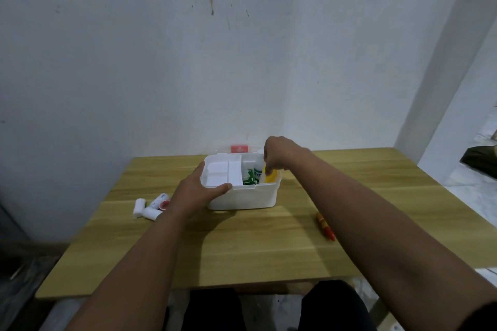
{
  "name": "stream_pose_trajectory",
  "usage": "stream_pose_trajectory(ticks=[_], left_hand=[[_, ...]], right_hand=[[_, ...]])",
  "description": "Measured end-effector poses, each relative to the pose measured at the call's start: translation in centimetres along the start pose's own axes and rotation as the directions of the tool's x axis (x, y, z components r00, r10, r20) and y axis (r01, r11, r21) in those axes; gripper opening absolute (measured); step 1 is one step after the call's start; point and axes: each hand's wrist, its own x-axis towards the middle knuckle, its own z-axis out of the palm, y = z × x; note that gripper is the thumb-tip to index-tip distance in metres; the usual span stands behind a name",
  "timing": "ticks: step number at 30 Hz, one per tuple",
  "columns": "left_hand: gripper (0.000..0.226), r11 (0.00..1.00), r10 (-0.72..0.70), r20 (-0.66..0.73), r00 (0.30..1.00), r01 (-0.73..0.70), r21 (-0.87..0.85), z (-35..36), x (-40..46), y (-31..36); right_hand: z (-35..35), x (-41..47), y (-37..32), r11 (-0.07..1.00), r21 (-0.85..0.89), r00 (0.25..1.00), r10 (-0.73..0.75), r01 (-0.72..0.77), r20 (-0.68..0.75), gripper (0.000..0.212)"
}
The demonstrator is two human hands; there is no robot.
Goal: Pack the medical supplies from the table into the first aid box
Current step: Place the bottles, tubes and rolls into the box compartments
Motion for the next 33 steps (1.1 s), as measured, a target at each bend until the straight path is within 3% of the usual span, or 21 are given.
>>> stream_pose_trajectory(ticks=[4, 9, 12, 14, 16, 18, 21, 24, 28, 33], left_hand=[[0.099, 1.0, 0.001, -0.009, 1.0, -0.001, -0.002, -0.4, 0.2, 0.2], [0.092, 1.0, 0.016, -0.054, 0.998, -0.016, 0.0, -0.6, 0.0, 0.1], [0.086, 0.998, 0.053, 0.025, 0.998, -0.052, -0.047, 1.6, -1.4, -0.4], [0.084, 0.996, 0.06, 0.023, 0.998, -0.059, -0.065, 1.7, -1.1, -0.5], [0.085, 0.997, 0.05, 0.007, 0.999, -0.049, -0.066, 0.8, -0.4, -0.6], [0.091, 0.998, 0.046, 0.008, 0.999, -0.045, -0.041, 0.2, 0.0, -0.5], [0.096, 0.998, 0.042, 0.008, 0.999, -0.041, -0.047, 0.0, 0.1, -0.6], [0.097, 0.997, 0.048, 0.005, 0.999, -0.047, -0.06, -0.1, 0.3, -0.7], [0.092, 0.998, 0.046, 0.011, 0.999, -0.046, -0.045, 0.0, 0.5, -0.8], [0.087, 0.996, 0.068, -0.012, 0.998, -0.069, -0.051, 0.3, 0.6, -1.1]], right_hand=[[1.0, 0.7, 0.1, 0.998, -0.061, 0.999, -0.022, 0.02, -0.039, 0.043], [0.1, 0.3, 0.7, 0.985, 0.158, 0.995, -0.058, 0.07, -0.085, 0.04], [0.1, -2.5, 4.5, 0.92, 0.392, 0.983, 0.091, -0.023, -0.157, 0.033], [-0.4, -2.9, 6.5, 0.906, 0.416, 0.971, 0.166, -0.081, -0.173, 0.027], [-0.7, -3.2, 7.3, 0.938, 0.304, 0.975, 0.203, -0.168, -0.089, 0.017], [-0.4, -4.2, 8.1, 0.95, 0.14, 0.959, 0.268, -0.279, 0.097, 0.015], [0.7, -5.7, 8.6, 0.917, -0.096, 0.829, 0.392, -0.387, 0.398, 0.04], [2.3, -6.3, 8.5, 0.888, -0.27, 0.747, 0.459, -0.372, 0.481, 0.047], [3.6, -6.5, 8.4, 0.904, -0.278, 0.794, 0.419, -0.324, 0.44, 0.032], [1.0, -5.1, 8.0, 0.948, 0.025, 0.911, 0.299, -0.319, 0.284, 0.026]])
